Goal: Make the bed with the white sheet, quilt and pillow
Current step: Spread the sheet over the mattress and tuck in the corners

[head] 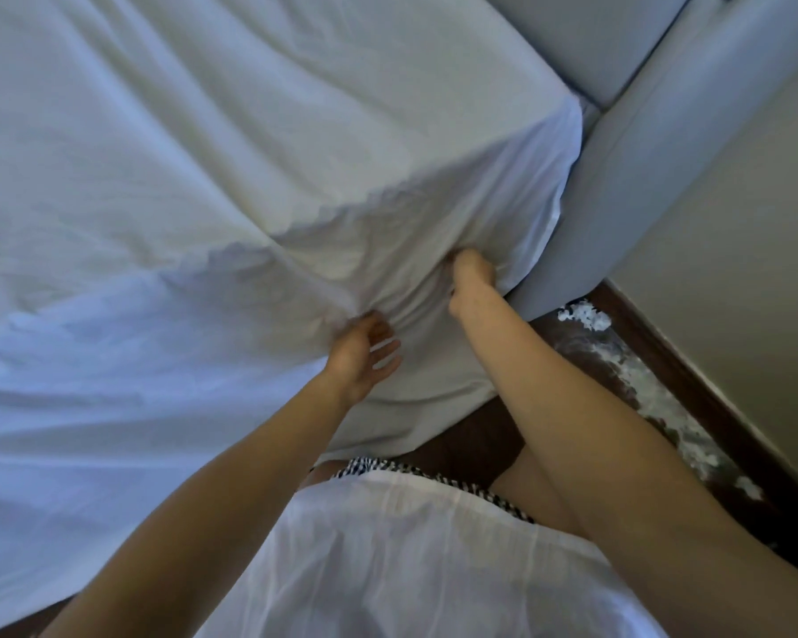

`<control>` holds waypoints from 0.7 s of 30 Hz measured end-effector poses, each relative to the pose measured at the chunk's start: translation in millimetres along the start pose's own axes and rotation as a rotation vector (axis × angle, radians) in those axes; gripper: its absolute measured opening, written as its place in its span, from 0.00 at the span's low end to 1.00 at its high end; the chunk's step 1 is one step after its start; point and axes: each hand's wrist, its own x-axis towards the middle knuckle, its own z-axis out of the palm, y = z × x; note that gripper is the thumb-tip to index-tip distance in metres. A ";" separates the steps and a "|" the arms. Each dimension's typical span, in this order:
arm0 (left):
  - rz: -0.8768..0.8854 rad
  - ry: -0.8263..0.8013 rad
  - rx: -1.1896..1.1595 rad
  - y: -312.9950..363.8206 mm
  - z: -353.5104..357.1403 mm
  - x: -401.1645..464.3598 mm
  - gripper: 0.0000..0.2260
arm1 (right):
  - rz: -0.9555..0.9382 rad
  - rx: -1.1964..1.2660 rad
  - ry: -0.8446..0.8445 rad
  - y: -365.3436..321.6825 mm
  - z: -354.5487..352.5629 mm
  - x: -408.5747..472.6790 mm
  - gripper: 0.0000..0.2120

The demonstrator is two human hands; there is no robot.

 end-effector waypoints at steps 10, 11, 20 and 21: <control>0.095 0.113 -0.261 -7.5 -15.3 -2.8 0.13 | 0.087 0.339 -0.116 -4.3 -17.2 -18.5 0.04; 0.095 0.093 -0.264 -7.9 -17.0 -3.8 0.12 | 0.101 0.369 -0.128 -3.9 -19.8 -15.0 0.06; 0.122 -0.054 -0.435 7.8 -15.5 -9.0 0.04 | 0.175 0.324 -0.229 -11.4 -23.7 -8.3 0.06; 0.140 -0.057 -0.419 7.5 -15.8 -8.8 0.03 | 0.184 0.335 -0.235 -12.9 -24.0 -8.3 0.06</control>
